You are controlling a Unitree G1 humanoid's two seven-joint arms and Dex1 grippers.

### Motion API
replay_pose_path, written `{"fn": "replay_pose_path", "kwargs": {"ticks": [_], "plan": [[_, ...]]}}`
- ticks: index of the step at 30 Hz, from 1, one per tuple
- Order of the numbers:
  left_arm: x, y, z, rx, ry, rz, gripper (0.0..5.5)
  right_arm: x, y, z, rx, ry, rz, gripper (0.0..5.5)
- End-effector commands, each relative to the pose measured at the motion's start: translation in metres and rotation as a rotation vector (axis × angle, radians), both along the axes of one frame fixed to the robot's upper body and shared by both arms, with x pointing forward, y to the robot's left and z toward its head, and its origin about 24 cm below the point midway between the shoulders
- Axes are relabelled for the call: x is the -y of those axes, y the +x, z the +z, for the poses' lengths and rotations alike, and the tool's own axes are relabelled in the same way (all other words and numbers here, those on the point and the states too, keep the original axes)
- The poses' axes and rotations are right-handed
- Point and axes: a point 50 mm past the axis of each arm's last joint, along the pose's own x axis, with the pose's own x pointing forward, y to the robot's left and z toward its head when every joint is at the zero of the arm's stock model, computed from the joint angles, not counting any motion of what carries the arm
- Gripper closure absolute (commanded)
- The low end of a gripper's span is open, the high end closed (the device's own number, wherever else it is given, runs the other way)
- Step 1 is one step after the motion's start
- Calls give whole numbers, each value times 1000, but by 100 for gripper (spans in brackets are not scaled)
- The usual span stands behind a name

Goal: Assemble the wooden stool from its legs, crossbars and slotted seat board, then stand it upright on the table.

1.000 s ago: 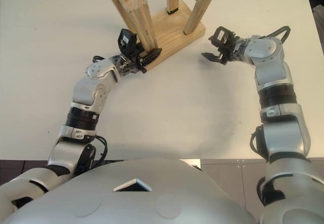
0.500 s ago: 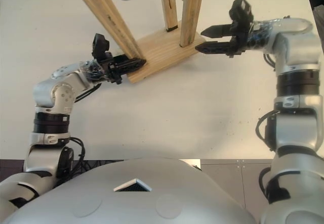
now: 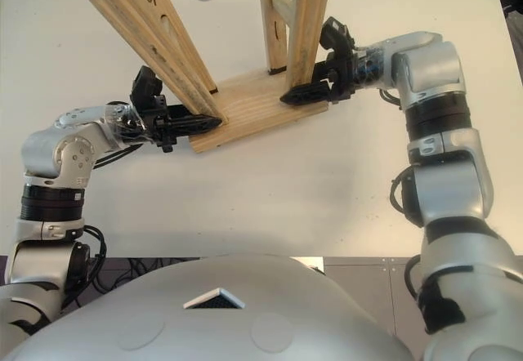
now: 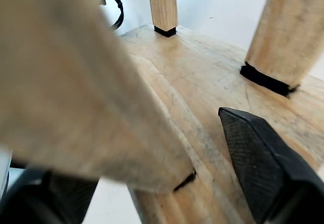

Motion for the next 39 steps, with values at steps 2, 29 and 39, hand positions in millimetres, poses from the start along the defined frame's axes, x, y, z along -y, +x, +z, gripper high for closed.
{"fn": "replay_pose_path", "kwargs": {"ticks": [2,29,39], "plan": [[-6,-5,24,-44,-104,-32,406,26,-28,0,-196,-30,74,253],[-77,36,49,358,147,364,169,87,-63,27,-14,181,-274,176],[-84,51,33,413,408,58,128,32,-122,-3,171,89,-159,122]]}}
